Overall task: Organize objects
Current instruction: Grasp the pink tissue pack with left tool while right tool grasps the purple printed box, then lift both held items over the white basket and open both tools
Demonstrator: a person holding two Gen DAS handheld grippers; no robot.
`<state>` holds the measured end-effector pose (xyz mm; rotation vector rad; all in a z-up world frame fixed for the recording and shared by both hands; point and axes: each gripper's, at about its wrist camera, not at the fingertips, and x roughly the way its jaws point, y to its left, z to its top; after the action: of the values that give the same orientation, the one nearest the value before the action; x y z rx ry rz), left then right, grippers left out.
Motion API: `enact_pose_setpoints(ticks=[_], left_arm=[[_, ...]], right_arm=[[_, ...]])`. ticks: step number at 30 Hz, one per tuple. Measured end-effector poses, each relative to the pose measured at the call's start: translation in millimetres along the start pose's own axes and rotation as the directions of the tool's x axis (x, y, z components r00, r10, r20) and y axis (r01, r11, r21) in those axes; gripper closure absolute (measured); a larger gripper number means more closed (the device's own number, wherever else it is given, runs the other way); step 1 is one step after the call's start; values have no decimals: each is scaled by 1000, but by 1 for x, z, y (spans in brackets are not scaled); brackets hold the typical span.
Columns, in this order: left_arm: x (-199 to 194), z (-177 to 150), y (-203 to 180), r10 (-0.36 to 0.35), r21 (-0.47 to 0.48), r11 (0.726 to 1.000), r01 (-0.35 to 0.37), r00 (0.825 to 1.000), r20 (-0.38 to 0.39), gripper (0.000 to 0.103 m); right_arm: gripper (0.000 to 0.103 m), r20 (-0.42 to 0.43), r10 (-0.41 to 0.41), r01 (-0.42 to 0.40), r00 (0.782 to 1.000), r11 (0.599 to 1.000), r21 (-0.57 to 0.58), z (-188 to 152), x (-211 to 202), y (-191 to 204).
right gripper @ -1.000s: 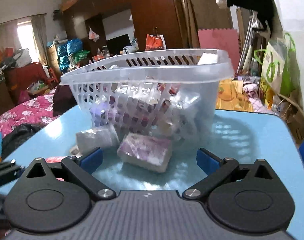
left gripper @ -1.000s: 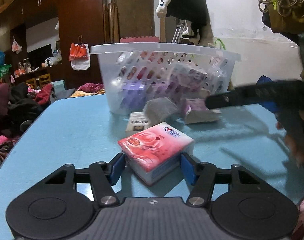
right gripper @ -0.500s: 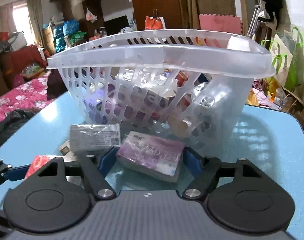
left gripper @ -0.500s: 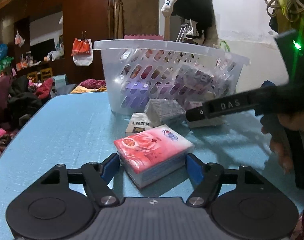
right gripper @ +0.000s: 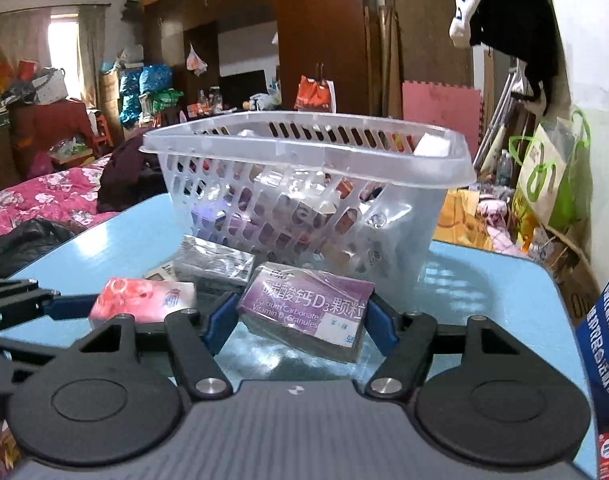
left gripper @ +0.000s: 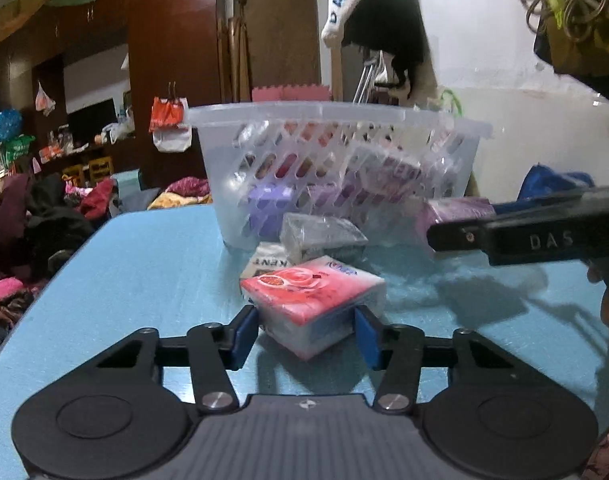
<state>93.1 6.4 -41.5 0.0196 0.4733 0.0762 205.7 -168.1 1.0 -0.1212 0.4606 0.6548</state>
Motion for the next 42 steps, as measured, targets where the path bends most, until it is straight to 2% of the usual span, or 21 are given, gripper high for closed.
enact_pose_setpoints(ticks=[4,13,17,20,21,22,24,28,31,33,34,35,38,42], left_arm=[[-11,0,8,-9,-7,1000,9,999,53,50],[-23,4,20,-25,-29,999,29,992,120,52],[-15,4,19,-36,-9,999,37,996,80,52],[-6,2,20,-81,-21,996,82,996,35,51],[-5,1,21,-89,-26,996,90,996,28,48],[-3,1,21,-86,-20,996,87,996,21,37],[-1,2,17,-63,7,998,63,998,13,26],[3,6,5,-39,65,997,40,999,-18,24],[15,9,-4,19,124,992,-12,998,-55,22],[23,12,0,-6,104,994,16,995,-95,21],[26,13,1,-22,92,995,32,994,-107,26],[27,14,2,-32,84,996,41,993,-114,26],[22,11,-1,-24,110,993,33,996,-83,31],[3,12,7,-93,62,994,93,996,-17,32]], right_arm=[[32,19,13,-12,1000,1000,-17,2,-4,10],[32,43,33,-32,999,999,-37,2,-15,19],[32,31,47,-46,998,998,-42,0,-13,18],[32,30,56,-55,998,998,-35,-1,-13,18],[32,31,59,-58,998,998,-33,-2,-14,17],[32,32,59,-58,998,998,-31,-2,-14,17],[32,34,60,-59,998,998,-31,-4,-16,16],[32,31,62,-62,998,998,-21,-5,-16,11],[32,33,71,-71,997,997,-14,-7,-17,8],[32,37,74,-74,997,997,-15,-8,-20,7],[32,39,74,-73,996,997,-15,-8,-21,6],[32,42,74,-73,996,997,-14,-8,-23,6],[32,53,70,-70,996,998,-7,-8,-27,2],[32,75,70,-71,995,997,1,-6,-37,-3]])
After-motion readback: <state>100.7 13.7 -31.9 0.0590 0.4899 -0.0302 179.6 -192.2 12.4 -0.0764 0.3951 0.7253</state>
